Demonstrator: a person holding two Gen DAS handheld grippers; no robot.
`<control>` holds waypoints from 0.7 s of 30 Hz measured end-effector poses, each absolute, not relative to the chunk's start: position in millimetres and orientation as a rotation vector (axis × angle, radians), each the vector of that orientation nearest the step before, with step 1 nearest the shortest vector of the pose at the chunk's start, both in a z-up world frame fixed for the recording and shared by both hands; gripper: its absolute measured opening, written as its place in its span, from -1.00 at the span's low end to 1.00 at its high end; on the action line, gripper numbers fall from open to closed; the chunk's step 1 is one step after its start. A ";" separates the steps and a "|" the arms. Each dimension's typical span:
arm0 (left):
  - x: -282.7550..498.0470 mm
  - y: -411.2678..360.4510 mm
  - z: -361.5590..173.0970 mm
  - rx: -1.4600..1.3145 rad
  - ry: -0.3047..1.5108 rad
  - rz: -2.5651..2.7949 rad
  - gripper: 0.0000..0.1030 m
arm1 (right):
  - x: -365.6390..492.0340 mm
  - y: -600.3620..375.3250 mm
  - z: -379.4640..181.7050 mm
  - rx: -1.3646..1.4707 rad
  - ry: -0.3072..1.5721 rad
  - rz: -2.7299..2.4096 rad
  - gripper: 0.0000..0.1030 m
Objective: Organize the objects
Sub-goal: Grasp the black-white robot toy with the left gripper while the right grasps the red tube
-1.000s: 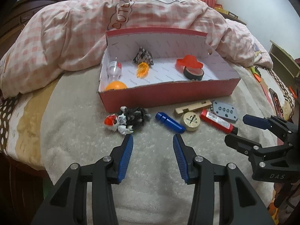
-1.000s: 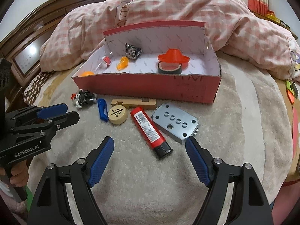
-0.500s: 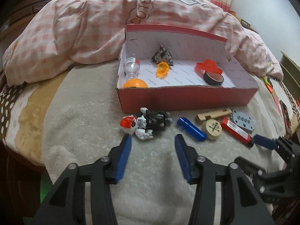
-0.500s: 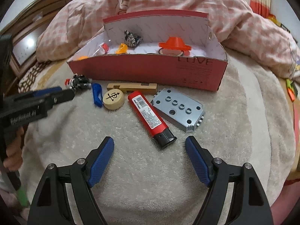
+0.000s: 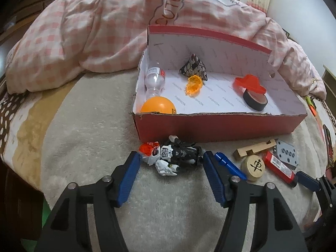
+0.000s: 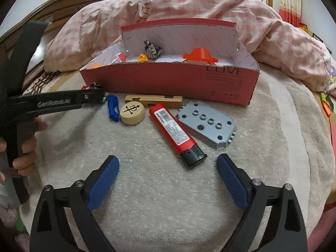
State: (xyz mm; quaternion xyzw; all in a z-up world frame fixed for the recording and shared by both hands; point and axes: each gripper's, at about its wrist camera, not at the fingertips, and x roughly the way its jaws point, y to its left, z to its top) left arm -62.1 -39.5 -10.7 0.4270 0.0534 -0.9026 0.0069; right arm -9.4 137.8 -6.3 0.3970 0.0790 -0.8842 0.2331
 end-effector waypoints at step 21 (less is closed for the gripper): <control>-64.8 -32.7 -13.8 1.312 0.092 -2.827 0.48 | -22.1 133.5 1.2 1.094 0.207 -2.379 0.33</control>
